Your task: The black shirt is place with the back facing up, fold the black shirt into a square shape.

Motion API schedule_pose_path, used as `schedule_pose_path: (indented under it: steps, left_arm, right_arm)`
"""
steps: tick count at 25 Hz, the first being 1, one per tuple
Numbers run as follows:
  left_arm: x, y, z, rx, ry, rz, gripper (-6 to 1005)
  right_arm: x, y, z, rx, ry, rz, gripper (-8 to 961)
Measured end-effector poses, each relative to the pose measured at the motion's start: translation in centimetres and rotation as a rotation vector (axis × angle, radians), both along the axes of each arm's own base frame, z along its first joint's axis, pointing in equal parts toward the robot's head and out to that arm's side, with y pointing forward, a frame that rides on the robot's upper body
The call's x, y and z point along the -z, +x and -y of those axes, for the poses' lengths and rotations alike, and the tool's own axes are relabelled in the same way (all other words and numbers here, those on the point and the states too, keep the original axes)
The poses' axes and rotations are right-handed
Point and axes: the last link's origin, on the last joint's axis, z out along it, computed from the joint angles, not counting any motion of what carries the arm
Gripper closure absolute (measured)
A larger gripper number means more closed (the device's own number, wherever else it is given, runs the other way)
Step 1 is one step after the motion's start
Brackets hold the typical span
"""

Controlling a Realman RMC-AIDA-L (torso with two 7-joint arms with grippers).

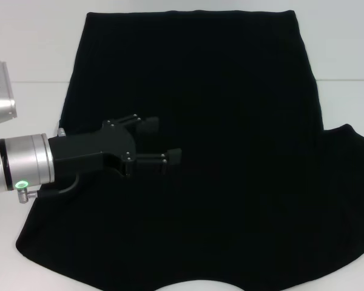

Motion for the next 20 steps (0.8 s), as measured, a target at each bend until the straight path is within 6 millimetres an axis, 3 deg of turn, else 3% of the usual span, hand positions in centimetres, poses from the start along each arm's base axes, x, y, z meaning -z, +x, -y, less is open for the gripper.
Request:
schedule_pose_path:
  steps: [12, 20]
  left_arm:
    - [0.2, 0.0, 0.1, -0.026, -0.013, 0.041, 49]
    - [0.5, 0.1, 0.3, -0.029, -0.023, 0.053, 49]
  right_arm:
    - [-1.9, 0.3, 1.8, -0.093, 0.056, -0.012, 949]
    - [-1.7, 0.6, 2.5, -0.109, 0.031, -0.009, 949]
